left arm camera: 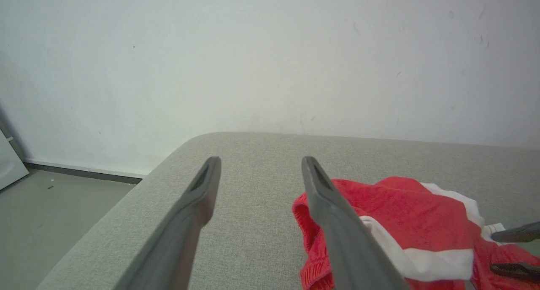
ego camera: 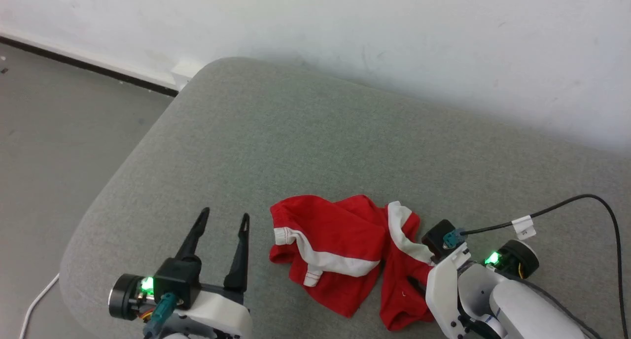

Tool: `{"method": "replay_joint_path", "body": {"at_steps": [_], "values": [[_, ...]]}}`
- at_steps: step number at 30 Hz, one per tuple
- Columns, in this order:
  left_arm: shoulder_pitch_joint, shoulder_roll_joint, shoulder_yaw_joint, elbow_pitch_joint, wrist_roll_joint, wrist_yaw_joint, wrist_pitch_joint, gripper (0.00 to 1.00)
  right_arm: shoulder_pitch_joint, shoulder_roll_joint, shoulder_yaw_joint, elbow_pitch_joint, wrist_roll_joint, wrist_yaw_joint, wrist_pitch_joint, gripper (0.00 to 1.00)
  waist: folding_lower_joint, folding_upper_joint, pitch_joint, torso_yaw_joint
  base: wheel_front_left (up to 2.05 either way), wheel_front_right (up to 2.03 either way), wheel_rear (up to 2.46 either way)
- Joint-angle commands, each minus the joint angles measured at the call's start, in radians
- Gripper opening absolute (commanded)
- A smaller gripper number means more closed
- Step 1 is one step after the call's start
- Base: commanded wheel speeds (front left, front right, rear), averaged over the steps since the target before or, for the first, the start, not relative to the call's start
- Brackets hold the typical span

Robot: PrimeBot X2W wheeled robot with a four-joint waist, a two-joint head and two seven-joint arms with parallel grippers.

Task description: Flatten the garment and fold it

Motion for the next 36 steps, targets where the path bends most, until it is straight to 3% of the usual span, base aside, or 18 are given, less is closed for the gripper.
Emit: {"method": "replay_joint_path", "body": {"at_steps": [1,2,3,4,11,19,23,24,25,31,36], "values": [[0.007,-0.015,0.008,0.004,0.010,-0.014,-0.005,1.00,-0.020,-0.006,0.021,0.031,0.010,-0.002,-0.006,1.00,0.0000,0.0000,0.020,0.018,0.00,0.00,0.00],[0.008,-0.022,0.011,0.008,0.015,-0.020,-0.005,1.00,-0.023,-0.007,0.035,0.048,0.016,-0.002,-0.005,0.87,0.0000,0.0000,0.022,0.018,0.00,0.00,0.00],[0.008,-0.027,0.014,0.012,0.019,-0.026,-0.005,1.00,-0.027,-0.007,0.047,0.062,0.022,-0.002,-0.006,0.05,0.0000,0.0000,0.024,0.017,0.00,0.00,0.00],[0.008,-0.033,0.017,0.017,0.022,-0.032,-0.005,1.00,-0.032,-0.008,0.057,0.072,0.027,-0.002,-0.013,0.00,0.0000,0.0000,0.025,0.014,0.00,0.00,0.00],[0.017,-0.055,0.046,0.042,0.043,-0.064,-0.005,1.00,-0.044,-0.077,0.069,0.074,0.062,-0.002,-0.098,0.00,0.0000,0.0000,0.001,-0.042,0.00,0.00,0.00],[0.030,-0.074,0.068,0.051,0.062,-0.097,-0.005,1.00,-0.026,-0.325,-0.038,-0.019,0.055,-0.002,-0.101,0.00,0.0000,0.0000,-0.020,-0.137,0.00,0.00,0.00],[0.033,-0.096,0.071,0.057,0.072,-0.110,-0.005,1.00,0.027,-0.386,-0.113,-0.037,0.068,-0.002,-0.067,0.00,0.0000,0.0000,-0.017,-0.174,0.00,0.00,0.00],[0.033,-0.101,0.071,0.059,0.074,-0.114,-0.005,1.00,0.042,-0.383,-0.135,-0.035,0.075,-0.002,-0.069,0.73,0.0000,0.0000,-0.015,-0.184,0.00,0.00,0.00],[0.032,-0.107,0.070,0.062,0.076,-0.119,-0.005,1.00,0.056,-0.379,-0.158,-0.029,0.072,-0.002,-0.077,1.00,0.0000,0.0000,-0.013,-0.192,0.00,0.00,0.00],[0.026,-0.141,0.042,0.083,0.092,-0.149,-0.005,1.00,0.103,-0.318,-0.267,-0.027,0.034,-0.002,-0.158,1.00,0.0000,0.0000,-0.013,-0.232,0.00,0.00,0.00],[0.023,-0.183,-0.008,0.112,0.074,-0.193,0.006,1.00,0.157,-0.223,-0.424,-0.134,-0.012,-0.002,-0.317,1.00,0.0000,0.0000,-0.023,-0.270,0.00,0.00,0.00]]}}
